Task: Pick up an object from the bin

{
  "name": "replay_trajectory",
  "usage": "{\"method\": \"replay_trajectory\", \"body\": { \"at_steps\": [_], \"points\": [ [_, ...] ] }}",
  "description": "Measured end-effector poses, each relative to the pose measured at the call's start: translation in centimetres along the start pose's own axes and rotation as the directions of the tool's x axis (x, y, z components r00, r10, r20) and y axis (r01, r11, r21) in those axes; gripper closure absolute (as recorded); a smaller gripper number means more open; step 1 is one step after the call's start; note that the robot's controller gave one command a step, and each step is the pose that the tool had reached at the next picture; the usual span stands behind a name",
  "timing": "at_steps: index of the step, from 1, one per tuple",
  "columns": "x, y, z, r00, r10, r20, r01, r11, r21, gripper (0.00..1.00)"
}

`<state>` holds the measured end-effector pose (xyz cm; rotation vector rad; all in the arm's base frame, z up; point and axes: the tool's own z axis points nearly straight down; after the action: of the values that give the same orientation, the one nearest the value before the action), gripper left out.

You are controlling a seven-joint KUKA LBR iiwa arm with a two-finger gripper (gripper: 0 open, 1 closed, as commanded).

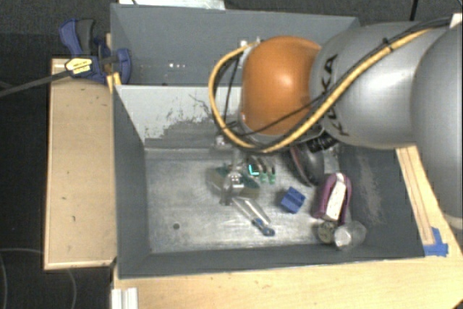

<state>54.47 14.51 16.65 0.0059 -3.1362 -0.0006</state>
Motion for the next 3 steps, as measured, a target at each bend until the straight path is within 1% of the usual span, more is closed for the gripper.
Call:
{"method": "replay_trajectory", "body": {
  "at_steps": [1,2,3],
  "points": [
    [-0.6,-6.1,9.5,0.99,0.143,0.01,-0.143,0.99,-0.005,0.0],
    [-0.9,-6.1,9.2,0.989,0.149,0.017,-0.148,0.989,-0.005,1.0],
    [-0.1,-4.9,-6.4,0.992,0.124,0.014,-0.124,0.992,-0.004,1.0]
  ]
}}
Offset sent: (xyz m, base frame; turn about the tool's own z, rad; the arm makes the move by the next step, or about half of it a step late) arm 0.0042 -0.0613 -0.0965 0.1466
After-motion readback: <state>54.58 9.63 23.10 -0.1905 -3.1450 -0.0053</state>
